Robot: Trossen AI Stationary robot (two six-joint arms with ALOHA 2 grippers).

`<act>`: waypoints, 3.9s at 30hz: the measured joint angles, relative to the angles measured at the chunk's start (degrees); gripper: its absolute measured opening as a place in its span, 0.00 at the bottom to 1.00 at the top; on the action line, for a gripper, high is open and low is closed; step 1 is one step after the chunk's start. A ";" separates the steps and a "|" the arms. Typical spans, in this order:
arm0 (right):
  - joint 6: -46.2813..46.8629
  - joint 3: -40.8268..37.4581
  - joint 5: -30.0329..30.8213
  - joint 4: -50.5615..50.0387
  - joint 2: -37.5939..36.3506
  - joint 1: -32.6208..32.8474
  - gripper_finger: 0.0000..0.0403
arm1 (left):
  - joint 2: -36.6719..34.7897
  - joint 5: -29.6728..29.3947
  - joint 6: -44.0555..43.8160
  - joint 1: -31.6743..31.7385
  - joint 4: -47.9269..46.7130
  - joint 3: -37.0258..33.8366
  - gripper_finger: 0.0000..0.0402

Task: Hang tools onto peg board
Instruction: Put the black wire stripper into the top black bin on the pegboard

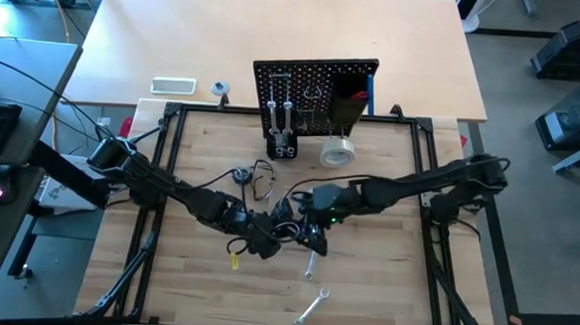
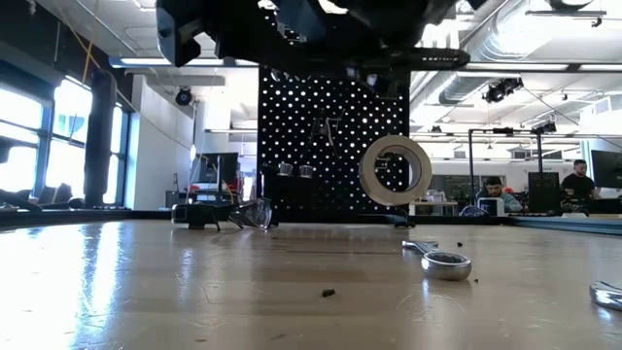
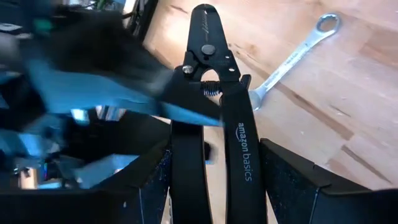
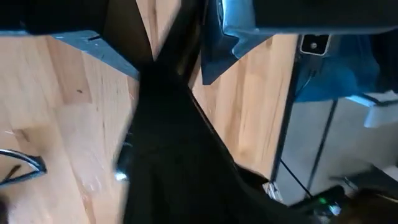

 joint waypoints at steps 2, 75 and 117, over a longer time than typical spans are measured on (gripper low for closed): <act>-0.49 2.65 -0.02 -2.23 2.24 0.00 0.32 | -0.03 -0.53 0.02 -0.24 -0.03 0.00 0.51; -52.85 37.89 42.03 -1.90 -5.43 -20.36 0.04 | -9.07 -33.12 -43.10 -11.56 -20.50 -1.91 0.59; -48.45 22.24 51.46 6.81 -9.69 -22.12 0.10 | -9.07 -33.43 -47.26 -12.48 -20.12 -4.39 0.59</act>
